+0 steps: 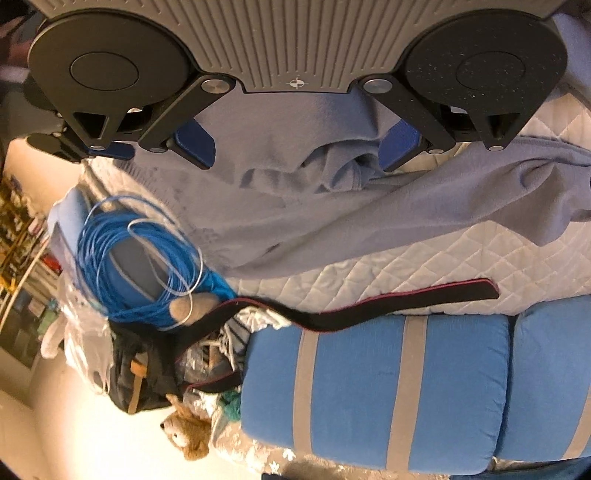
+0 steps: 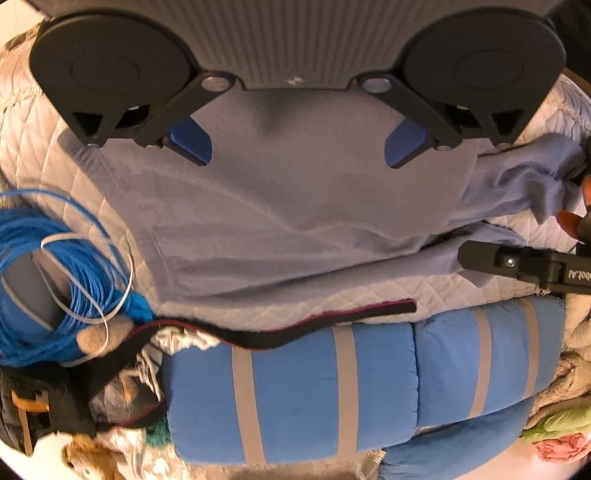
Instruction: Fold clothes
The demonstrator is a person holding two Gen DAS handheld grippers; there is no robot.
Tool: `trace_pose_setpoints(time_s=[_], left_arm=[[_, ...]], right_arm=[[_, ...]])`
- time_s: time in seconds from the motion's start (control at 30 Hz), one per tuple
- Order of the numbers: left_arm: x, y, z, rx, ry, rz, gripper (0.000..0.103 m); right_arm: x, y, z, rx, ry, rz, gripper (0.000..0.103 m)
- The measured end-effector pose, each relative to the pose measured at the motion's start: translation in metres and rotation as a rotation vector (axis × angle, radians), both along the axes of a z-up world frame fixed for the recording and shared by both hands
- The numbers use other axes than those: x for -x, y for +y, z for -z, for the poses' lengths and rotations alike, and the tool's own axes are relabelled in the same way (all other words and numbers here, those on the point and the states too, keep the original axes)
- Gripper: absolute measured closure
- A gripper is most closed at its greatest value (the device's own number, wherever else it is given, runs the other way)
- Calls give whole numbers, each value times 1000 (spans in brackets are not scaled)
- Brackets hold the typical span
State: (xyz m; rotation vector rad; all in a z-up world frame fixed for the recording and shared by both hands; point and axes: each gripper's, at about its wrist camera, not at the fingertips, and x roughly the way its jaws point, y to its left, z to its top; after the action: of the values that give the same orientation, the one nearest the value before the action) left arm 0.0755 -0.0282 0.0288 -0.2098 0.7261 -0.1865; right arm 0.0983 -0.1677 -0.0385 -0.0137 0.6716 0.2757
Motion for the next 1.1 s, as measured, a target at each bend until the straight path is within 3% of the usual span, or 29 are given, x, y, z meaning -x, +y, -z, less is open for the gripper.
trace_pose_setpoints(time_s=[0.43, 0.5, 0.57, 0.63, 0.8, 0.93, 1.1], left_arm=[[3, 25, -15, 106, -31, -54, 7], [8, 44, -24, 109, -28, -55, 8], [18, 73, -39, 96, -92, -115, 7], [33, 106, -53, 38, -175, -201, 7], [66, 186, -63, -233, -251, -356, 7], [78, 236, -52, -455, -219, -406, 7], [80, 283, -23, -716, -148, -399, 7]], right_arm=[[-19, 24, -25, -63, -40, 45, 0], [-20, 32, -29, -66, -79, 17, 0], [-18, 41, -34, -27, -134, -9, 0], [-18, 48, -38, 10, -187, -40, 0], [-32, 49, -40, 40, -213, -97, 0], [-50, 45, -31, 78, -168, -73, 0], [-61, 33, -23, 26, -75, -51, 0]])
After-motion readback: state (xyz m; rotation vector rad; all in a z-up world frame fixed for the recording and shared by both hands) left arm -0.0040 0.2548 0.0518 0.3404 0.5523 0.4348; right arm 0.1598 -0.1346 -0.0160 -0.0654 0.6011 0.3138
